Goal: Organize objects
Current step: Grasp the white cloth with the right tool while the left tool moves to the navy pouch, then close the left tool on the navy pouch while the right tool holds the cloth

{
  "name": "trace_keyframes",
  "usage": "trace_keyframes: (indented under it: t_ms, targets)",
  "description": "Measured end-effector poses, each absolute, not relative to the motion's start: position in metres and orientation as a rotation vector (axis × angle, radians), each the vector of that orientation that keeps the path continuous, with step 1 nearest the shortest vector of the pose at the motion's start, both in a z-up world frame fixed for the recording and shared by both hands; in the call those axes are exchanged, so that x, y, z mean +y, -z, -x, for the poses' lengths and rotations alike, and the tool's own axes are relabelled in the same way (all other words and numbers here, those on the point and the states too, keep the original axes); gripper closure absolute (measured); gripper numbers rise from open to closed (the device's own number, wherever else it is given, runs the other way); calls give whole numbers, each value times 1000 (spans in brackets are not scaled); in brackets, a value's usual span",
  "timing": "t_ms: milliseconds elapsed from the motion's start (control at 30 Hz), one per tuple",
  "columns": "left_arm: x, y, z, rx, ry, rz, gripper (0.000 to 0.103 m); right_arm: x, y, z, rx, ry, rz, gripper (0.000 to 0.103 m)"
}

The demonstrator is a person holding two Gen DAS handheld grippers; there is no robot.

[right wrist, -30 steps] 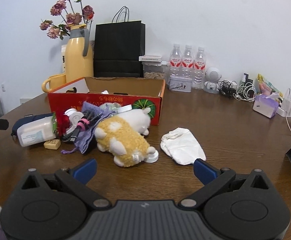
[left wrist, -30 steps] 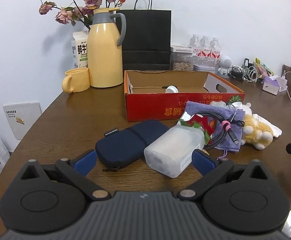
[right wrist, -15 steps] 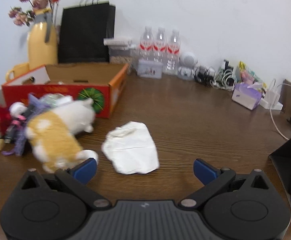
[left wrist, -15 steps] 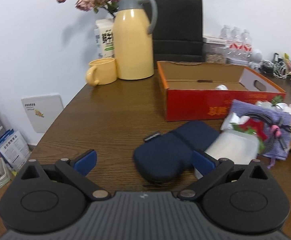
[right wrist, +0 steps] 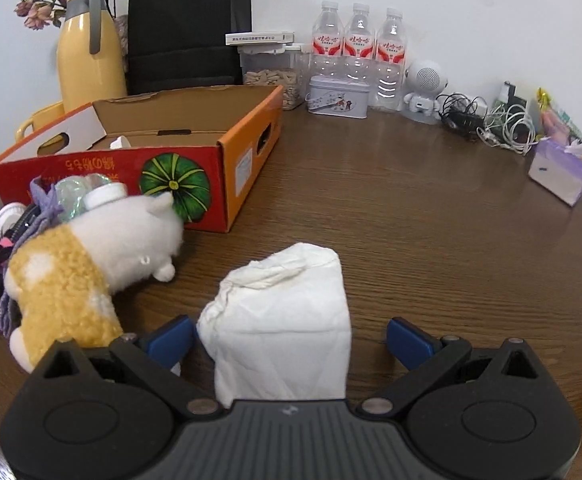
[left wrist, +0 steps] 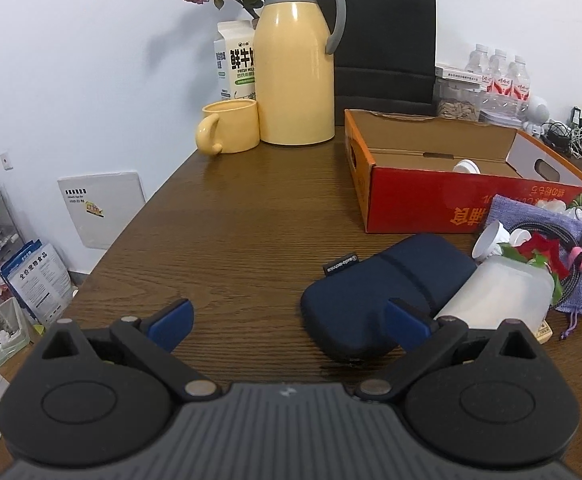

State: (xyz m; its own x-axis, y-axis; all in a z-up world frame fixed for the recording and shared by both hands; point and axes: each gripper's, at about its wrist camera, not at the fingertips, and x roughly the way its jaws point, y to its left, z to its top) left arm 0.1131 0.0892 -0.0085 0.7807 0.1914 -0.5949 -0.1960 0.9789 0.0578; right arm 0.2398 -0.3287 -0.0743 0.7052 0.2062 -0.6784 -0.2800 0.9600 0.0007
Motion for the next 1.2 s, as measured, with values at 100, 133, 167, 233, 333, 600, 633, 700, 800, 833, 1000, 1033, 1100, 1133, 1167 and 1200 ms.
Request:
trace_keyframes:
  t_ms: [100, 133, 167, 233, 333, 600, 633, 700, 800, 833, 1000, 1033, 1100, 1133, 1167, 1200]
  targets:
    - [88, 9, -115, 642, -203, 2, 0, -330, 75, -241, 729, -276, 88, 10]
    - [88, 9, -116, 644, -203, -1, 0, -330, 74, -239, 721, -278, 87, 20]
    - [87, 10, -117, 645, -203, -3, 0, -329, 73, -237, 715, -278, 87, 31]
    - [86, 11, -120, 652, -193, -6, 0, -328, 72, -234, 706, -270, 88, 34]
    - [85, 12, -125, 660, -170, -23, 0, -327, 72, -227, 683, -281, 85, 47]
    - [83, 11, -157, 695, -5, -86, 0, -320, 74, -218, 655, -262, 83, 51]
    - [83, 12, -161, 701, 22, -87, 0, -319, 74, -218, 654, -259, 83, 51]
    - [81, 15, -170, 710, 67, -92, 0, -318, 74, -218, 655, -254, 81, 51]
    - [82, 23, -180, 724, 127, -73, 0, -317, 74, -218, 655, -246, 80, 50]
    - [83, 25, -182, 733, 138, -51, 0, -317, 74, -218, 655, -243, 78, 50]
    - [96, 34, -180, 744, 130, 95, 7, -315, 75, -218, 656, -236, 76, 49]
    - [98, 34, -179, 740, 121, 113, 9, -315, 75, -218, 656, -234, 75, 49]
    - [101, 34, -174, 732, 87, 134, 10, -315, 75, -218, 656, -233, 73, 49]
    - [103, 34, -172, 726, 61, 143, 11, -315, 75, -218, 656, -232, 72, 49]
    - [105, 34, -170, 722, 40, 153, 11, -315, 75, -217, 656, -231, 72, 49]
    - [107, 34, -169, 718, 19, 168, 11, -314, 75, -217, 656, -230, 72, 49]
